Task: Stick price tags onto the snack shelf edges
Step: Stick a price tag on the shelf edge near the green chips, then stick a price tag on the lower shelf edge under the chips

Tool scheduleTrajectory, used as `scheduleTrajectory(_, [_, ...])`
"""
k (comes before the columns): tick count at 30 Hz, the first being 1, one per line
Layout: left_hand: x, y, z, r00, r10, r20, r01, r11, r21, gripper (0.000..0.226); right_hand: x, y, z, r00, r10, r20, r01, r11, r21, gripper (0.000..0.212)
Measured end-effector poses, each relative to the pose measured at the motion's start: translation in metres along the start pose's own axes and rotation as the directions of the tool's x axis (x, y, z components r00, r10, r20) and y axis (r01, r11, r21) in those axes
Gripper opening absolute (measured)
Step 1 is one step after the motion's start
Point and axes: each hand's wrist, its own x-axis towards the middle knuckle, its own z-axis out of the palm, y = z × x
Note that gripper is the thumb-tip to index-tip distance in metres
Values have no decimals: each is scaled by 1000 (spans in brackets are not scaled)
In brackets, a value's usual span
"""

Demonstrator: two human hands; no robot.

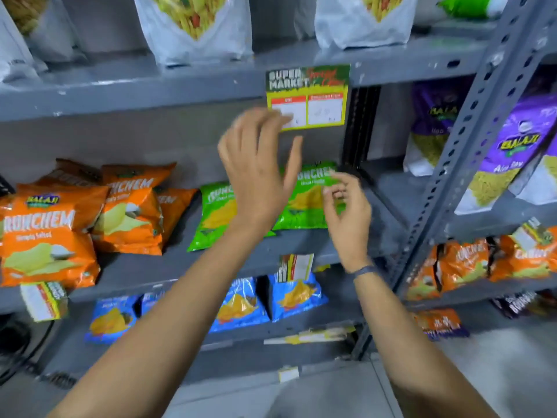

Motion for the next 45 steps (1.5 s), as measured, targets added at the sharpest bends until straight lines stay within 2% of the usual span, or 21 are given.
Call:
scheduleTrajectory(2, [-60,-5,-2,972,-92,214,113,989,-90,19,-31,20,5,985,50,164,-31,993,-115,20])
scheduleTrajectory(3, [-91,-9,-3,898,-218,381,255,966,-48,26,-44,29,8,966,73,247,-28,983,-181,18])
scheduleTrajectory(4, [-120,-14,-3,747,-364,556,400,915,61,30,-55,37,11,938,100,332,-15,968,-251,16])
scheduleTrajectory(6, [-172,-30,4,315,-530,787,565,771,293,27,-69,48,19,851,169,497,31,928,-370,21])
scheduleTrajectory(7, [-190,-37,9,124,-547,828,630,688,361,22,-73,53,24,802,199,563,59,911,-408,26])
scheduleTrajectory(8, [-201,-42,15,-19,-557,830,686,596,416,22,-76,57,29,762,219,609,87,897,-432,29])
scheduleTrajectory(9, [-209,-47,22,-125,-569,813,732,500,463,26,-77,60,34,733,233,639,108,888,-447,30])
scheduleTrajectory(10, [-214,-49,28,-200,-578,791,771,405,491,31,-78,63,39,714,242,656,120,881,-457,30])
scheduleTrajectory(11, [-217,-51,34,-241,-577,780,814,318,487,36,-78,66,43,703,251,666,127,877,-464,29])
scheduleTrajectory(13, [-220,-53,43,-236,-580,780,888,198,416,29,-76,70,50,701,254,666,132,872,-472,24])
scheduleTrajectory(14, [-221,-55,45,-219,-592,775,903,178,392,18,-73,73,53,703,257,663,132,869,-477,22])
scheduleTrajectory(17, [-229,-58,45,-145,-578,803,919,221,326,26,-65,79,60,686,292,667,113,863,-493,24])
scheduleTrajectory(20, [-230,-55,38,-26,-524,852,907,347,241,19,-57,78,64,665,357,656,11,874,-486,18])
scheduleTrajectory(23, [-225,-57,32,12,-504,864,865,439,244,24,-49,77,66,631,388,672,-32,878,-477,11])
scheduleTrajectory(25, [-219,-62,29,44,-489,871,792,549,268,32,-47,76,64,612,410,676,-66,879,-473,12])
scheduleTrajectory(27, [-214,-69,24,93,-473,876,687,667,287,36,-48,77,59,599,432,674,-125,882,-454,16])
scheduleTrajectory(29, [-211,-76,19,160,-477,864,532,779,332,36,-52,79,49,620,407,671,-139,898,-416,17])
scheduleTrajectory(32, [-212,-85,16,232,-395,889,285,901,326,33,-62,84,32,648,301,699,46,901,-431,18])
scheduleTrajectory(36, [-213,-90,21,209,-310,927,38,950,309,41,-71,82,25,585,221,780,349,800,-488,18])
scheduleTrajectory(38, [-213,-90,27,197,-302,933,-46,947,317,46,-72,79,30,562,223,797,434,741,-513,19])
scheduleTrajectory(45, [-208,-91,39,179,-363,915,-121,914,386,33,-79,74,39,599,253,759,478,648,-593,15])
